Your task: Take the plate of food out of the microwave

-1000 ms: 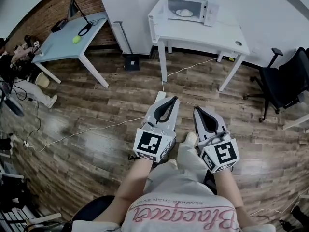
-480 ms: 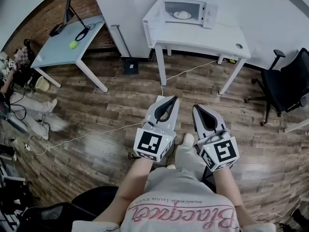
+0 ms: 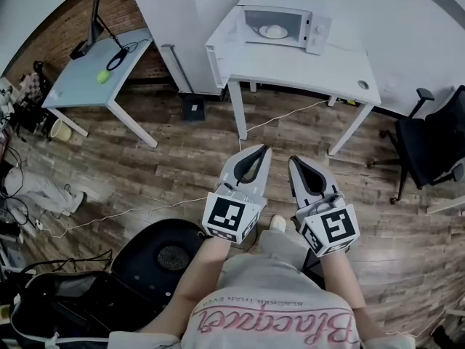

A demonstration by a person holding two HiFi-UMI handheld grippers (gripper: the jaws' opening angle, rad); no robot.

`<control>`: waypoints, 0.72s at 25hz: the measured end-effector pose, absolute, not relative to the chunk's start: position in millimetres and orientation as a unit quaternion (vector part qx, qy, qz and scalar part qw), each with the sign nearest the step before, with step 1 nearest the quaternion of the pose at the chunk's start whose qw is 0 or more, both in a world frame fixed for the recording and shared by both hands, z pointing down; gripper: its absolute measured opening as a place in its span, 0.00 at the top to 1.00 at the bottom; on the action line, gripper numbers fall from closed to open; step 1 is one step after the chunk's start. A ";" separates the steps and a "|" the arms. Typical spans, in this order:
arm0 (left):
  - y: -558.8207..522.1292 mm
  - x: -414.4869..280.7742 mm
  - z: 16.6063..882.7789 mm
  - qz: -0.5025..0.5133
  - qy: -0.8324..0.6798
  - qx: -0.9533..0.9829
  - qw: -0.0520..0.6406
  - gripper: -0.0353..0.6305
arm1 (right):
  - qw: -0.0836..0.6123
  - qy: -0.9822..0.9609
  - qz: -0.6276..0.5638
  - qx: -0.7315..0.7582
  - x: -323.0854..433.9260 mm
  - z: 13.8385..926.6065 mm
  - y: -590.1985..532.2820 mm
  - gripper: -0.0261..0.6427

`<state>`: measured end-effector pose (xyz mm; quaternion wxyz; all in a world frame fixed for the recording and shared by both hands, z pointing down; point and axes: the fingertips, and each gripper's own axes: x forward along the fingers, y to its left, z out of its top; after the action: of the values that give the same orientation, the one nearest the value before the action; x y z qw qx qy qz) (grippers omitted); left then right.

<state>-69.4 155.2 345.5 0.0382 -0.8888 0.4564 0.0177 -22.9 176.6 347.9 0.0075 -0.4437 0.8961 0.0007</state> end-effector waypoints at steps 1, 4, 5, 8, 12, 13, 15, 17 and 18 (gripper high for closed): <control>146.9 -67.3 344.9 0.018 0.457 -0.888 0.038 0.94 | 0.007 0.897 0.000 -0.443 -20.9 347.2 168.2 0.95; 122.6 -62.2 342.8 0.018 0.460 -0.887 0.035 0.94 | 0.005 0.898 0.000 -0.440 -15.0 345.4 144.0 0.94; 114.4 -60.6 342.0 0.018 0.462 -0.886 0.035 0.94 | 0.004 0.899 -0.001 -0.438 -13.1 344.6 135.9 0.95; 92.1 -54.7 339.6 0.021 0.467 -0.883 0.035 0.94 | 0.003 0.902 0.002 -0.432 -7.4 341.5 113.4 0.94; 64.4 -46.5 336.1 0.022 0.473 -0.880 0.039 0.94 | 0.003 0.906 0.005 -0.424 -0.9 338.2 83.8 0.94; 57.6 -44.7 335.6 0.023 0.475 -0.879 0.040 0.94 | 0.003 0.907 0.007 -0.420 0.3 337.8 77.0 0.95; 44.7 -41.3 334.9 0.024 0.480 -0.876 0.042 0.94 | 0.002 0.910 0.010 -0.413 3.7 337.8 64.7 0.95; 33.1 -37.9 335.3 0.023 0.484 -0.874 0.043 0.94 | 0.002 0.912 0.011 -0.409 7.9 338.5 53.5 0.95; 28.0 -36.1 335.6 0.023 0.486 -0.873 0.043 0.94 | 0.002 0.913 0.011 -0.407 10.0 338.9 48.2 0.94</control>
<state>-36.1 28.0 335.6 0.0432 -0.8727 0.4857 0.0229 10.0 48.2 338.9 0.0018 -0.4073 0.9132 0.0107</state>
